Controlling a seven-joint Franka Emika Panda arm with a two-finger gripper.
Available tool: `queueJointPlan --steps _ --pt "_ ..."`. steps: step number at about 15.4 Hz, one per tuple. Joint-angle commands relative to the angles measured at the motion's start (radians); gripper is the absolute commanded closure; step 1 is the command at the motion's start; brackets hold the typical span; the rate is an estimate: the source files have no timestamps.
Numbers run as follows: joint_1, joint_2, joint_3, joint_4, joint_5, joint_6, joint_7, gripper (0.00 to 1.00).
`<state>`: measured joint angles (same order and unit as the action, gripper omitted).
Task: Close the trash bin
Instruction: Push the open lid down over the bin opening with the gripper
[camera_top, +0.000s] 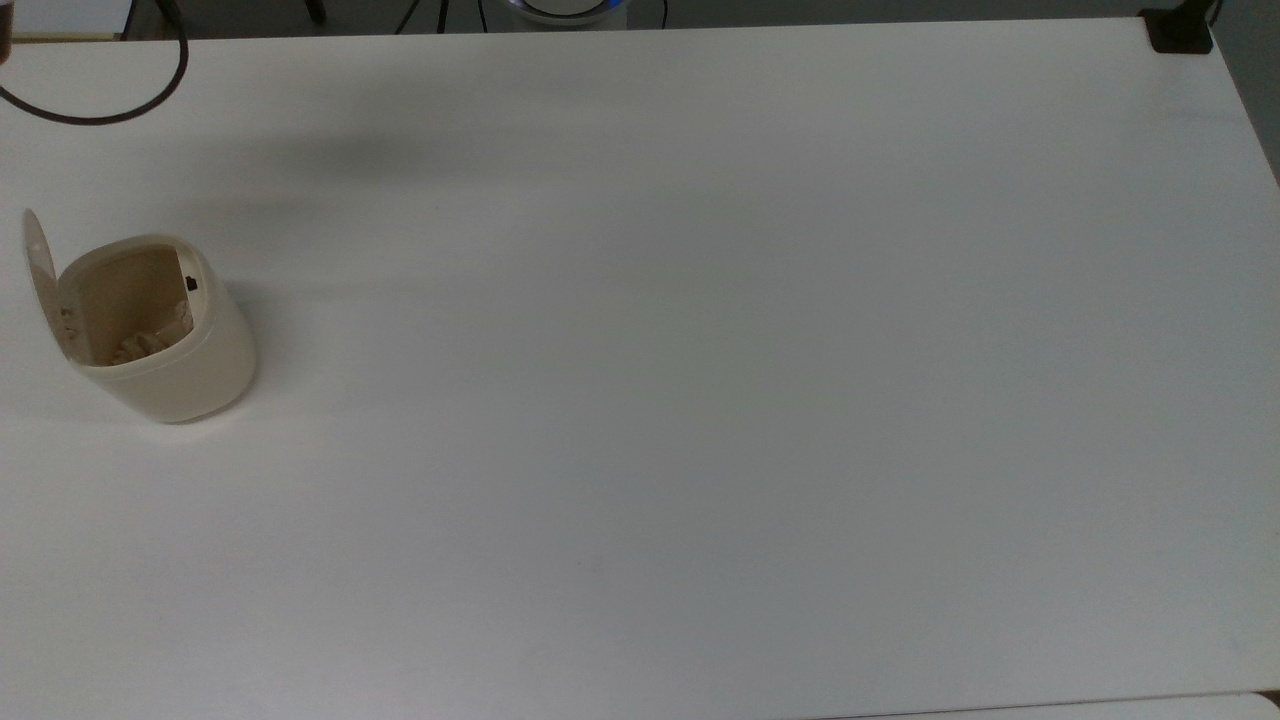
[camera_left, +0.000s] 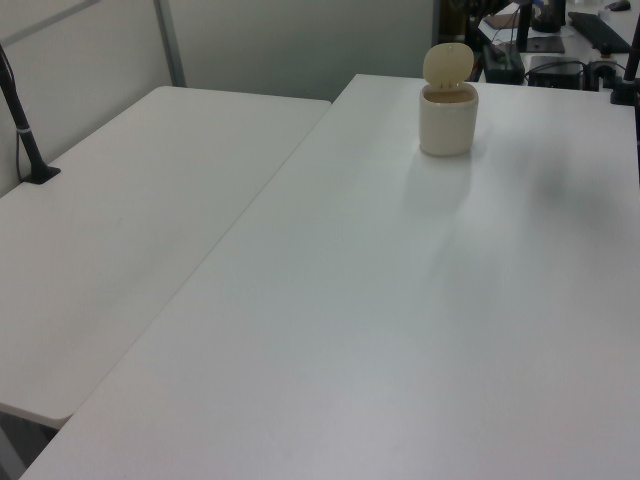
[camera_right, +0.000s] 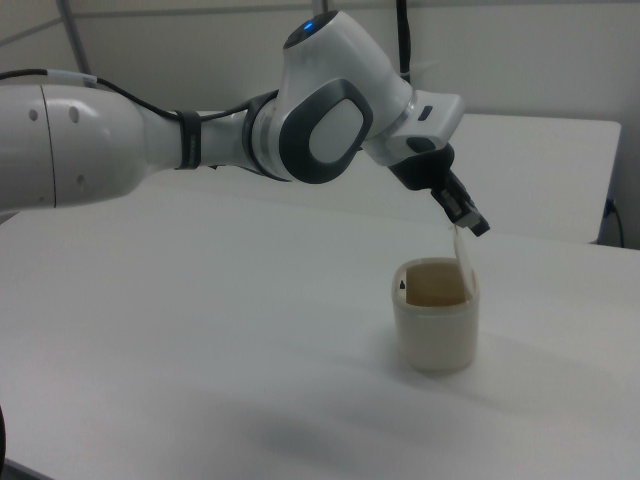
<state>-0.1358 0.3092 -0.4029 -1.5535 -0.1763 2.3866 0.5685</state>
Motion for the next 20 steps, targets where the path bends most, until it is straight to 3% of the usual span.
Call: queueJointPlan --steps 1,14,20 --pt "0.019 -0.001 0.019 -0.007 -0.006 -0.052 -0.071 1.0" --pt "0.035 0.02 0.119 -0.033 0.011 -0.172 -0.157 1.0" --pt "0.036 0.06 0.128 -0.034 0.003 -0.165 -0.16 1.0"
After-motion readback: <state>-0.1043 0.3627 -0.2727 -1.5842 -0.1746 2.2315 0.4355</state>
